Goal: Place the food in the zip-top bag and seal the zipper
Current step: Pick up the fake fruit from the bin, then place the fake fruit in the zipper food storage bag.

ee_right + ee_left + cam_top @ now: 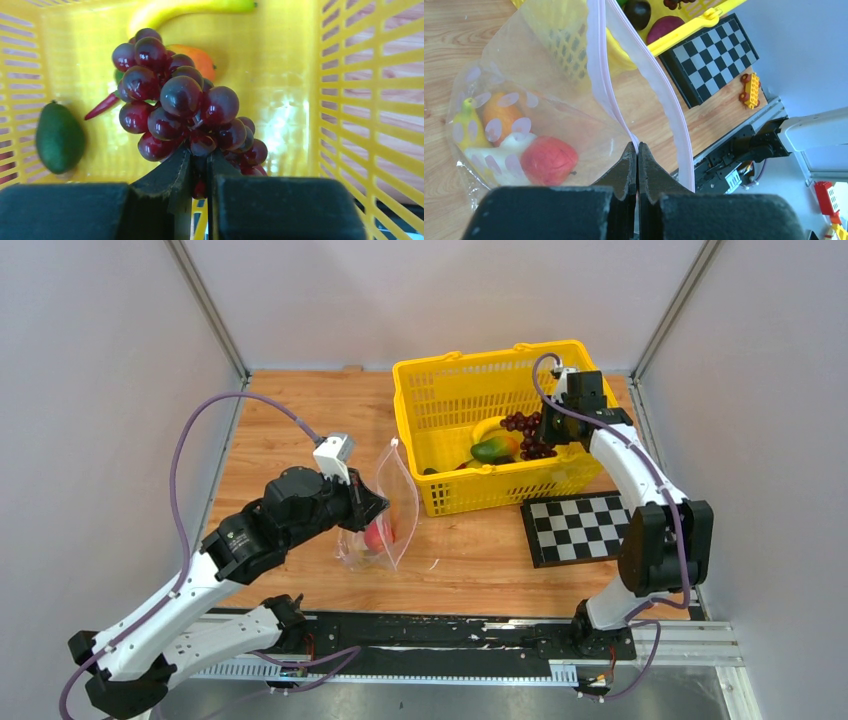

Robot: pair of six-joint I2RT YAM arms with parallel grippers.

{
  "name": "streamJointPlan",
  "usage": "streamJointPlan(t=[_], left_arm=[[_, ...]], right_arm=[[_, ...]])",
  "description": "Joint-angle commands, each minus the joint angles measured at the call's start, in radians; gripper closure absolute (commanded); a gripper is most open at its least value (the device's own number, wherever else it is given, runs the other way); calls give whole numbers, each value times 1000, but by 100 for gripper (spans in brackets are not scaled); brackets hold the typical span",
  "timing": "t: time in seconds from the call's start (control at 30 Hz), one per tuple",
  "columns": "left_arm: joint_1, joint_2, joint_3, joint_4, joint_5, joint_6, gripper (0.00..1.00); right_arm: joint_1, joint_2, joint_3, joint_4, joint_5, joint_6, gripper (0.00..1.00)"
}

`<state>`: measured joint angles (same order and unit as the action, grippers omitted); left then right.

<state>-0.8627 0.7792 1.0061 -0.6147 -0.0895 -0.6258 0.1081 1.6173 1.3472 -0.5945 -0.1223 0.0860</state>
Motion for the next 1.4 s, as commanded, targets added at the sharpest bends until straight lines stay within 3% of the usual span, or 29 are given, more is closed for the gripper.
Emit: streamJointPlan(t=[0.0,0.53,0.97,1.2,1.37], left_arm=[[-2,12,-2,45,10,0,100],[-2,8,-4,46,6,-3,100],[-2,17,-2,54,22,-7,100],[-2,31,5,59,29,-6,100],[-2,39,9,60,36,-5,100]], right_arm=[[3,-70,-39,123,-147,43,100],[2,-374,-186,440,-344,209,100],[12,-532,-196,545,-543,354,100],[119,-558,-205,649,-597,452,100],[280,-564,-206,700,-553,446,100]])
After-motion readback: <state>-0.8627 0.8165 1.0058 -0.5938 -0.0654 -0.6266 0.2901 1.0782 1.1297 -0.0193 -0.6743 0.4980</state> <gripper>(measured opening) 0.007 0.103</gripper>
